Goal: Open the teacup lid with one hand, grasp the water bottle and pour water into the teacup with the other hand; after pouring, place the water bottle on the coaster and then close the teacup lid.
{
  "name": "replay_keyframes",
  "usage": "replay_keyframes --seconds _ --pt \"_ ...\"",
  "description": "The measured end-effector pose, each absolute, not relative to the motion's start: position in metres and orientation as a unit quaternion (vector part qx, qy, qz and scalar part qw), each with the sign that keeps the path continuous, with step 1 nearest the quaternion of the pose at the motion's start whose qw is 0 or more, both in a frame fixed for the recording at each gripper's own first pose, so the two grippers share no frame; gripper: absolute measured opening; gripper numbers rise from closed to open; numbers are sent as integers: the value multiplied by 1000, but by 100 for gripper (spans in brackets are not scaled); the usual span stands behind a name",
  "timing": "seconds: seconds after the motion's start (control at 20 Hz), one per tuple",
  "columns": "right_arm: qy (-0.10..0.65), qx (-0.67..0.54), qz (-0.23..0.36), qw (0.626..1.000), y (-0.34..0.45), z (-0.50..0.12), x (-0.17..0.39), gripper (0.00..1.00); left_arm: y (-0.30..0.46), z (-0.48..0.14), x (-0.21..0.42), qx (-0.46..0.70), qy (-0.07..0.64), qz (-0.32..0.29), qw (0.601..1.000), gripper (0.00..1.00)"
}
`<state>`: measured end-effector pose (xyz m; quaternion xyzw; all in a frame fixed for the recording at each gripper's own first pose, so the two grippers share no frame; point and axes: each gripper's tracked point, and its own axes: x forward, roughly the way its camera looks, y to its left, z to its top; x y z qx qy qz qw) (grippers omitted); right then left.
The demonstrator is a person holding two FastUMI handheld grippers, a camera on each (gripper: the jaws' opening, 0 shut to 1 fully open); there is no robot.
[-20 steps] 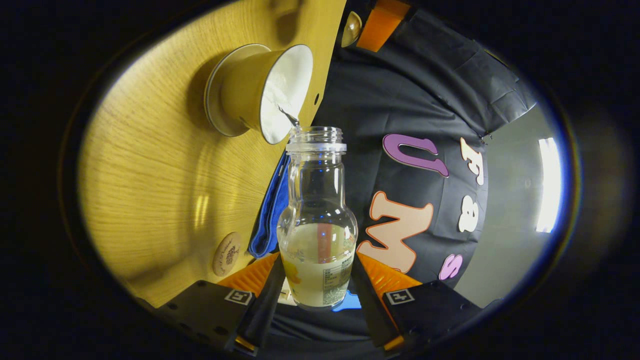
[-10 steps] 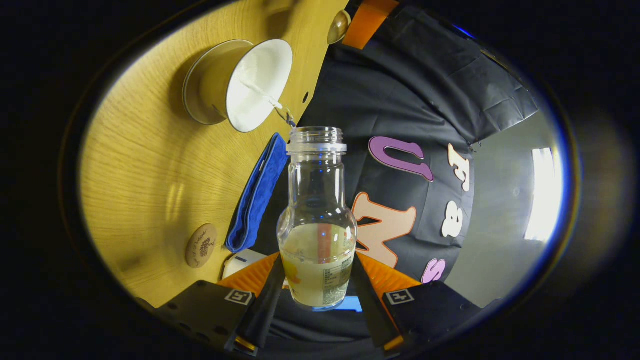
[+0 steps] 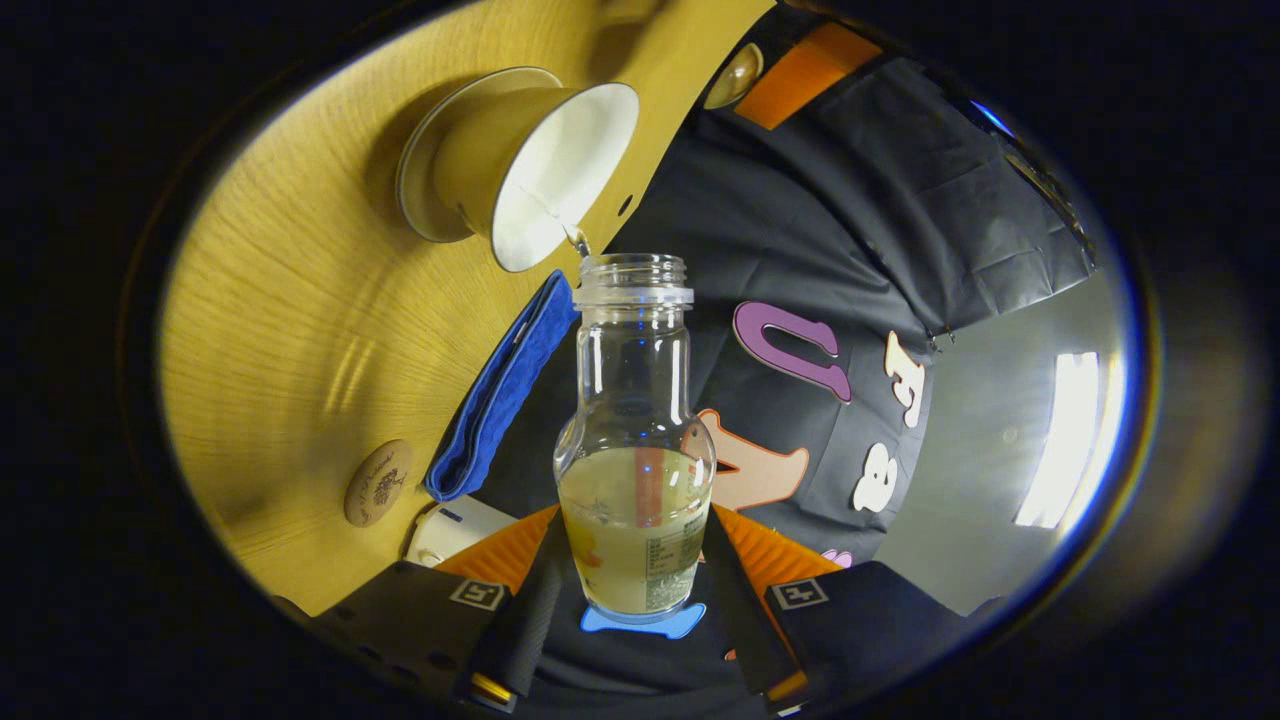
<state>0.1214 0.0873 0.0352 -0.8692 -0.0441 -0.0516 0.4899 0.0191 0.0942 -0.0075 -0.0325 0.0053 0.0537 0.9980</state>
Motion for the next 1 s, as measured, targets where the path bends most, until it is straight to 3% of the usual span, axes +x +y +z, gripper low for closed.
replay_keyframes --seconds 0.45,0.6,0.7,0.9,1.0 --pt "-66 -890 -49 448 95 37 123 81 93 -7 20 -34 5 52 998 29" --pt "-69 -886 -54 456 93 38 123 81 94 -7 20 -34 5 52 998 29" --pt "-49 -872 -50 484 87 33 123 81 94 -7 19 -33 4 52 998 29" --pt "11 -803 -33 595 76 16 120 81 94 -7 19 -33 4 53 998 29" --pt "28 -777 -27 628 71 11 118 82 94 -6 19 -34 3 53 998 29"
